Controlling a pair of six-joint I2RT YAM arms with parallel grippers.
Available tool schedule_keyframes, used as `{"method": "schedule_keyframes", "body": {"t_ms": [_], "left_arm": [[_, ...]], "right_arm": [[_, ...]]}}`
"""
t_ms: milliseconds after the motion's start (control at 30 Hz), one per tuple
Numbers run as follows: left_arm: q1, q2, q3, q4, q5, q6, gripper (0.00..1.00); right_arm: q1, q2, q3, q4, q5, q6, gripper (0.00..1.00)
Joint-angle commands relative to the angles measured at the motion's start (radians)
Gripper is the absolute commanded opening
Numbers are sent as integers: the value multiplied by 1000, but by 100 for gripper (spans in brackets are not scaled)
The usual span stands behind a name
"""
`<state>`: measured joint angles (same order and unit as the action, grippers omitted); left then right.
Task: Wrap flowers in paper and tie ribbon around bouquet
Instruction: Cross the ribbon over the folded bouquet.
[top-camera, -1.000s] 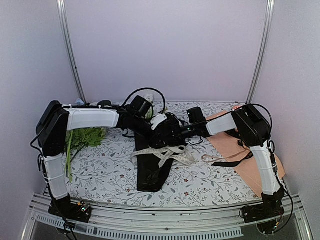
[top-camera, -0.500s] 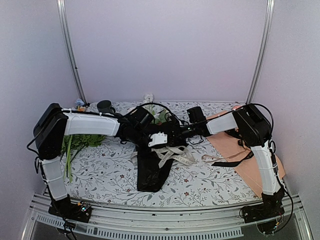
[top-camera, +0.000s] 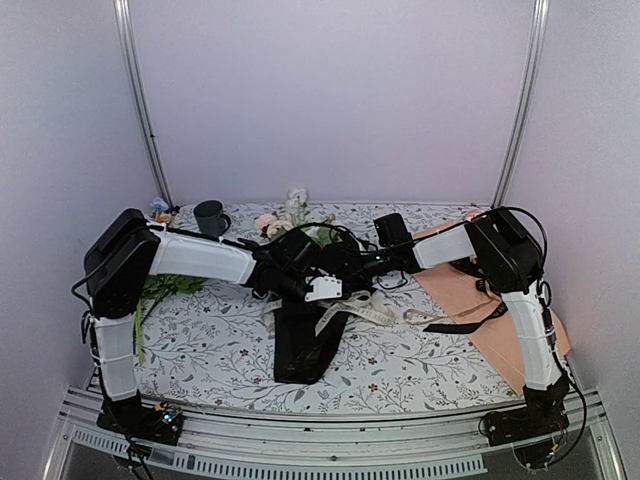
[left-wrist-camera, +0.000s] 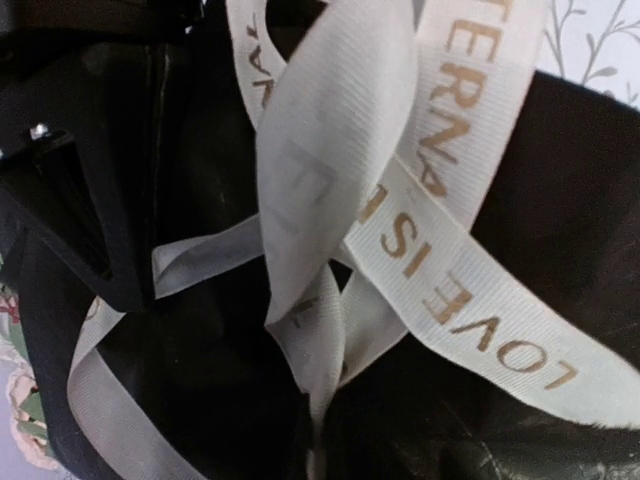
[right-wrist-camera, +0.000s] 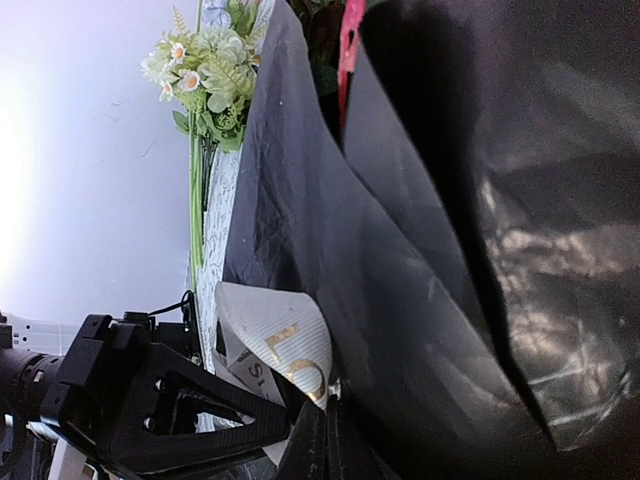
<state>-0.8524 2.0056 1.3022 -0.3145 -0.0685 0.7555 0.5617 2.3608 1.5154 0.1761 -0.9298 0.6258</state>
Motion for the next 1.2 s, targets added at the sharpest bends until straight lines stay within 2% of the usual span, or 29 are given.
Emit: {"method": "schedule_keyframes", "body": {"t_ms": [0, 200, 367, 567, 700, 833, 1167], "left_arm": [[-10, -25, 4, 49, -55, -35, 0], [-8, -205, -41, 44, 57, -147, 0], [-8, -320, -90, 61, 129, -248, 0], [17, -404, -148, 125, 200, -342, 0], [56, -427, -143, 136, 249, -401, 0], [75, -439, -177, 197, 206, -444, 0], [99, -276, -154, 234, 160, -526, 0]], "right_arm": [[-3, -49, -8, -32, 4, -29, 0], [-3, -41, -6, -55, 14, -44, 0], [-3, -35, -1, -96, 11, -71, 9], [-3, -29, 4, -129, 3, -96, 14], [-3, -28, 14, -150, -3, -112, 15], [-2, -25, 28, -173, -4, -126, 17], [-3, -35, 47, -187, -23, -141, 18]]}}
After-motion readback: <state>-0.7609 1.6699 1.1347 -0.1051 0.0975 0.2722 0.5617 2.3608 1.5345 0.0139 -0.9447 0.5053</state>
